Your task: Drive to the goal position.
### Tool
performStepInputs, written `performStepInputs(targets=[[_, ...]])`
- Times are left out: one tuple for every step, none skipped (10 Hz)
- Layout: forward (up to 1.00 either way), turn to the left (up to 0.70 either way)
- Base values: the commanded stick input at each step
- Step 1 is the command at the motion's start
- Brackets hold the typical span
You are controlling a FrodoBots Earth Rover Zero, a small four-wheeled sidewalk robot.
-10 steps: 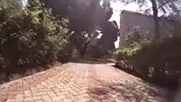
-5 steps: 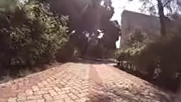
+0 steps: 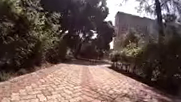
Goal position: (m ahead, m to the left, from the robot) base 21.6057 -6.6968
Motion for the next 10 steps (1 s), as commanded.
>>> performStepInputs(targets=[[0.7,0.0],[0.7,0.0],[0.7,0.0],[0.7,0.0],[0.7,0.0],[0.7,0.0],[0.7,0.0],[0.7,0.0],[0.7,0.0],[0.7,0.0]])
